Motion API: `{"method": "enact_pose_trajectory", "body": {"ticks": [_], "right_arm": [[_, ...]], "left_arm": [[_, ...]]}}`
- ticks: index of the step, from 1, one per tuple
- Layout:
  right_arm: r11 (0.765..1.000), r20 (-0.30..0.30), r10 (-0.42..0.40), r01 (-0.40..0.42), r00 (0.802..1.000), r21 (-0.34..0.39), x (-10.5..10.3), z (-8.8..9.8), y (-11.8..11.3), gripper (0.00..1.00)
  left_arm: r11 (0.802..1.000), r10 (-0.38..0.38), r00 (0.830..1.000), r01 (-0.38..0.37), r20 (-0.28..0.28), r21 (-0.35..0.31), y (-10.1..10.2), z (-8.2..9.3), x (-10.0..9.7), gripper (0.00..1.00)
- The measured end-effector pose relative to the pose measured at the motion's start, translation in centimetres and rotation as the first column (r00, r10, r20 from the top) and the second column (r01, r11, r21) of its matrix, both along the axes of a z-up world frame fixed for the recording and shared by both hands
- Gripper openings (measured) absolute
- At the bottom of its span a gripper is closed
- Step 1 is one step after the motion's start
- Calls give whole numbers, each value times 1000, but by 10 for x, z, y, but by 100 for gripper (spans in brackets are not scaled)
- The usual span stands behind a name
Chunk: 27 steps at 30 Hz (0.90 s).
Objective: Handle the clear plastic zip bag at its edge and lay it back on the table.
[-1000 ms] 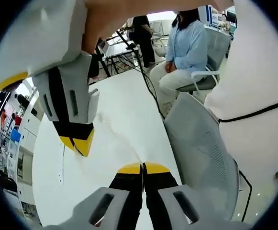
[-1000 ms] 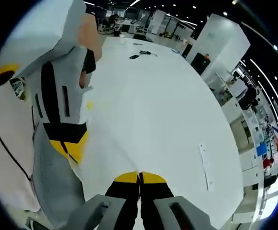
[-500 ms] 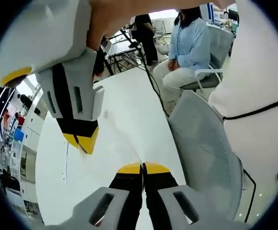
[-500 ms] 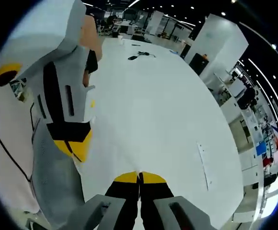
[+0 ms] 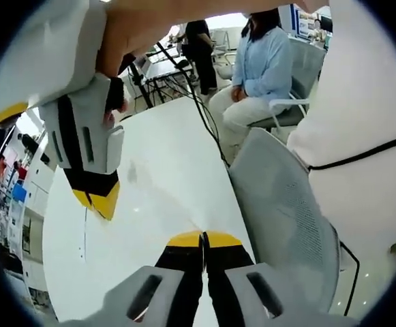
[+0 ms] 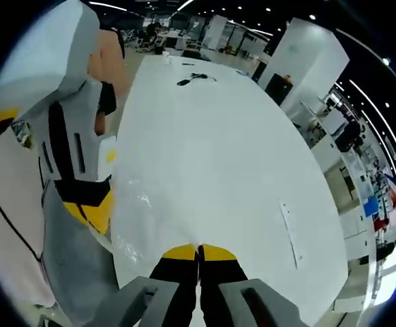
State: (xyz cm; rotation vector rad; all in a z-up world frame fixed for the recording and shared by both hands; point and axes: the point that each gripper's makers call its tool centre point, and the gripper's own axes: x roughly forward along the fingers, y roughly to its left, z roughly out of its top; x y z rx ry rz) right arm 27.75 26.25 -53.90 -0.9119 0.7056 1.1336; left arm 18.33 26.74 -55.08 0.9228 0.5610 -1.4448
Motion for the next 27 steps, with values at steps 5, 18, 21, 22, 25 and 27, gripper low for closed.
{"method": "enact_pose_trajectory", "body": {"ticks": [5,18,21,22,25,27], "right_arm": [[1000,1,26,-26,1000,2,-3,-2,2,0],[998,32,67,-67,997,-5,5,-2,7,0],[998,44,68,-68,997,-10,9,-2,6,0],[998,46,70,-69,997,-10,10,-1,6,0],[998,61,70,-69,996,-15,17,-1,3,0],[998,64,67,-66,996,-16,20,-1,2,0]], "left_arm": [[997,66,998,-65,20,-34,4,1,14,0],[965,220,971,-203,92,-164,14,27,49,13],[960,236,967,-217,93,-177,19,31,51,13],[957,244,965,-224,94,-184,22,33,53,13],[947,271,958,-248,91,-206,27,38,55,13],[938,291,953,-267,85,-222,32,40,56,13]]}}
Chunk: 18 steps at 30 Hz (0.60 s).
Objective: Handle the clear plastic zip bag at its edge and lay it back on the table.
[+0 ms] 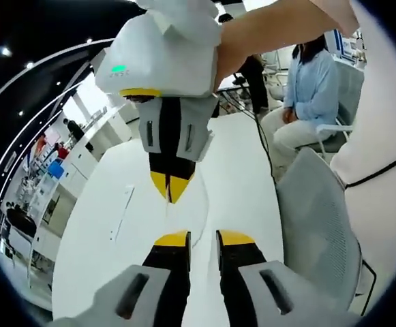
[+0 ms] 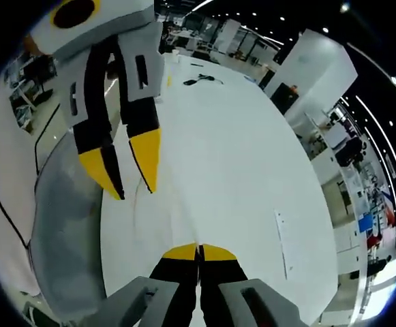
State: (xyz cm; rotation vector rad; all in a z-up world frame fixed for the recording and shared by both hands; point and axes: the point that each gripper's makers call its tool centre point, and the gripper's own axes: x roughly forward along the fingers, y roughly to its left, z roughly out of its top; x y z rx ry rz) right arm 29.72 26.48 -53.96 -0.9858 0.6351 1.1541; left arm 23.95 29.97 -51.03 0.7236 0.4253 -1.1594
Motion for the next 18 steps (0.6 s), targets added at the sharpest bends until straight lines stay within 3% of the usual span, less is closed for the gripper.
{"method": "enact_pose_trajectory", "body": {"ticks": [7,18], "right_arm": [[1000,40,-4,4,999,-8,19,3,-7,0],[999,126,-19,23,992,-32,61,-1,-20,0]], "left_arm": [[995,75,997,-75,-3,-65,16,7,4,14],[976,180,982,-185,-53,-117,37,-5,7,18]]}}
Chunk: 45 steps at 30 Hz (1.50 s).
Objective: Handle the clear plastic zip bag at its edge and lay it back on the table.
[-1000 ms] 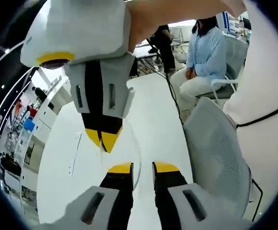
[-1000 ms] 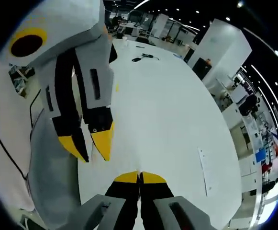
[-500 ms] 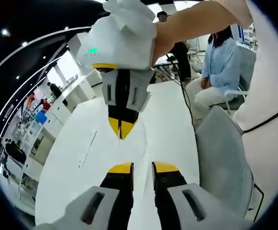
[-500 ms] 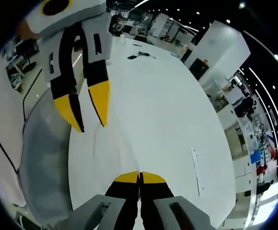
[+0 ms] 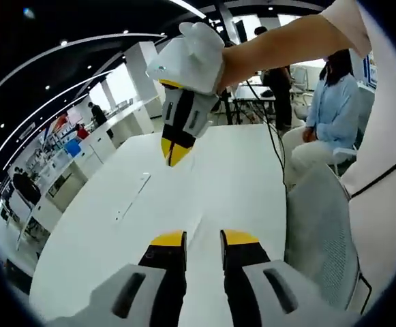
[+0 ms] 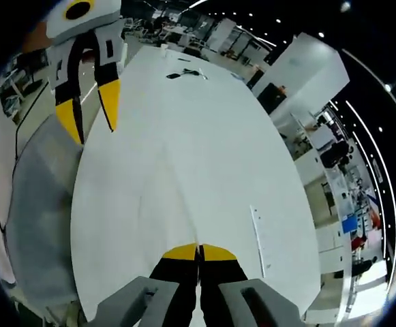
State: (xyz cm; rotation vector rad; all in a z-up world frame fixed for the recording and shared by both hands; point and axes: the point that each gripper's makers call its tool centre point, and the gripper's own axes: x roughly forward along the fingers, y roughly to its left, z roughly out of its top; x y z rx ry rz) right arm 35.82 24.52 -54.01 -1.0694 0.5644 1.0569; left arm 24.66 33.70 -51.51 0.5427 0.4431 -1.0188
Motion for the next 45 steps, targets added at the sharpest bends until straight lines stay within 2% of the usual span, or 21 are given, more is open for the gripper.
{"method": "enact_pose_trajectory", "body": {"ticks": [3,10,13,15,24,27,31,40,45], "right_arm": [[1000,25,1,-1,1000,-13,9,-2,-2,0],[1000,125,-8,12,992,-26,36,2,-2,0],[1000,141,-12,15,990,-21,40,3,0,0],[999,183,-3,9,983,-32,47,3,1,0],[999,255,-2,15,967,-47,63,-15,4,0],[999,276,3,11,961,-51,60,-20,4,0],[998,297,24,-7,955,-60,57,-41,7,0],[996,284,53,-30,957,-82,25,-82,12,0],[996,268,52,-31,962,-80,10,-99,13,0]], "left_arm": [[1000,26,1000,-26,-11,-17,5,-3,3,20],[996,77,996,-78,-37,-46,15,-12,11,24],[994,87,995,-90,-43,-56,16,-14,12,25],[993,97,994,-100,-49,-61,17,-16,13,26],[985,144,987,-150,-67,-89,25,-21,19,28],[983,154,985,-160,-73,-92,27,-23,20,28],[981,162,984,-169,-79,-94,29,-26,21,28],[980,168,981,-177,-95,-96,28,-33,20,28],[980,169,980,-178,-102,-92,30,-37,19,28]]}}
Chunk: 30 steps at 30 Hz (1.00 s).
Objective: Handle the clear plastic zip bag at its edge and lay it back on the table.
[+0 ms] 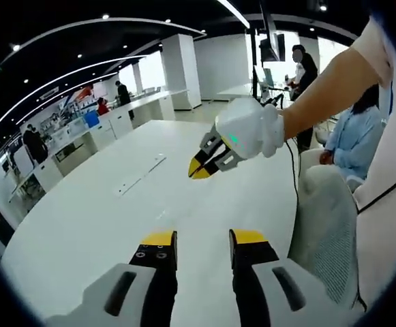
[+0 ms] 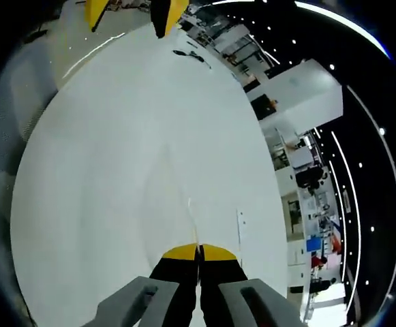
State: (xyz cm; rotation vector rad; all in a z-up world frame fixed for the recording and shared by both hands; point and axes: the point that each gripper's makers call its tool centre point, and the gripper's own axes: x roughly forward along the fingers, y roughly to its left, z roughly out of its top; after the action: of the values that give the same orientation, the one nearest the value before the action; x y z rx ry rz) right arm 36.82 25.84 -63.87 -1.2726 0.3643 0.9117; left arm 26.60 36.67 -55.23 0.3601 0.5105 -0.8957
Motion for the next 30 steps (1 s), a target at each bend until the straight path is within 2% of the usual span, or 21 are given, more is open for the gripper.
{"method": "enact_pose_trajectory", "body": {"ticks": [5,14,22,30], "right_arm": [[1000,-6,14,-14,1000,-13,-16,-21,1,0],[1000,-27,6,-7,1000,-14,-28,-51,-3,0],[1000,-37,21,-21,999,-16,-29,-70,-4,0],[1000,-50,18,-20,999,-23,-23,-80,-5,0]], "left_arm": [[1000,1,1000,-1,-7,2,0,-3,-1,28],[1000,5,1000,-5,-21,2,-1,-9,-5,28],[1000,15,999,-15,-36,-1,-1,-15,-8,28],[1000,22,998,-22,-52,-2,0,-22,-9,28]]}}
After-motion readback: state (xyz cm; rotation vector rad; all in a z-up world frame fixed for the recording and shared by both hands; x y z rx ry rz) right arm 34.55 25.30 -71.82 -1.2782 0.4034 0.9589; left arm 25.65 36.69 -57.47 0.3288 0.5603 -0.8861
